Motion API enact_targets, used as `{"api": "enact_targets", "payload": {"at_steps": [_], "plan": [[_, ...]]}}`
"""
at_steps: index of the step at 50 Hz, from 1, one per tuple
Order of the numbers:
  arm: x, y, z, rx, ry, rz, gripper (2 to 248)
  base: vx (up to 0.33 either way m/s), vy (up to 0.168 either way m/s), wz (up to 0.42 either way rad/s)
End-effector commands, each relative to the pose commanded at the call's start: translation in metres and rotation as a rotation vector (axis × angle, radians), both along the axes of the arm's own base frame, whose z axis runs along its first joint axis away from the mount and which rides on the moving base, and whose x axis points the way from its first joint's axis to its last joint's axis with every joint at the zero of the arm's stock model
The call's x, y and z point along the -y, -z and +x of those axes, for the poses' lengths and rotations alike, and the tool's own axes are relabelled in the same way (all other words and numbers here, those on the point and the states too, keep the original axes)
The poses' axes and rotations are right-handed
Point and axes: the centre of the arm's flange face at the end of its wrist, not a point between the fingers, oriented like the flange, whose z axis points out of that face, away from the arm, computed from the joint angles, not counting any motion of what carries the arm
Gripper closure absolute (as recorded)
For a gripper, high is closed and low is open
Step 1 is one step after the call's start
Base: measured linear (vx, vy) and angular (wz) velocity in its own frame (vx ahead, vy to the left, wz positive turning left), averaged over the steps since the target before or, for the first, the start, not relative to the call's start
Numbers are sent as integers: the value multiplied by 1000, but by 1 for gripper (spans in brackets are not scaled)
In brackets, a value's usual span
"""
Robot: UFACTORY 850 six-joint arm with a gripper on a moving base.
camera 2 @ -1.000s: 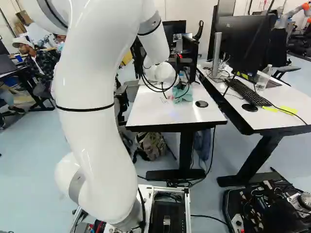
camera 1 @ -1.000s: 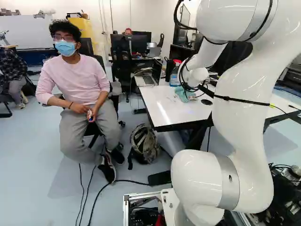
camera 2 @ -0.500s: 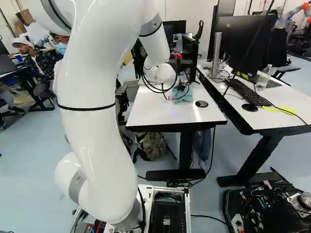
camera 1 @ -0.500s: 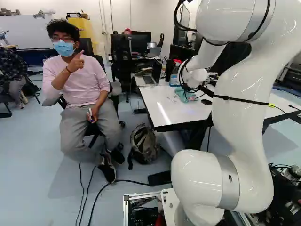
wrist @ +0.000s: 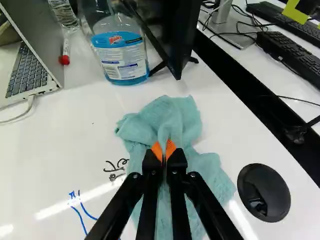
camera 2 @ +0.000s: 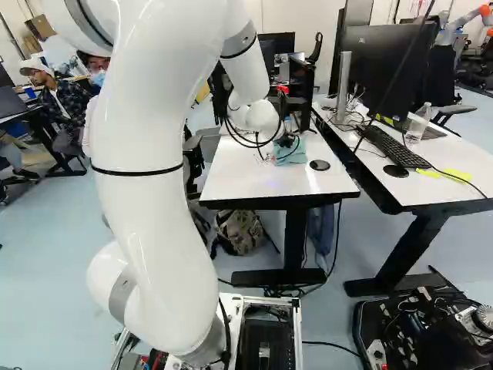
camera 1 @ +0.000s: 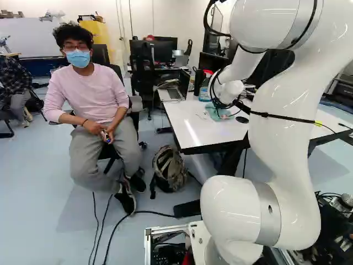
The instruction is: Clean the table with the green towel
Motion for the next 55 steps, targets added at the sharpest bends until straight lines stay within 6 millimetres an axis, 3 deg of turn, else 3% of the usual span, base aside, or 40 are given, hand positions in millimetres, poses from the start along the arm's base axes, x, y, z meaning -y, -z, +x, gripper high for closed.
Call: {"api": "enact_targets", "payload": {"at_steps": [26,55], "plan": [[-2,1,-1,-11,-3,4,222,0,0,0],[-47,0,7,-14,-82,4,222,0,0,0]]}}
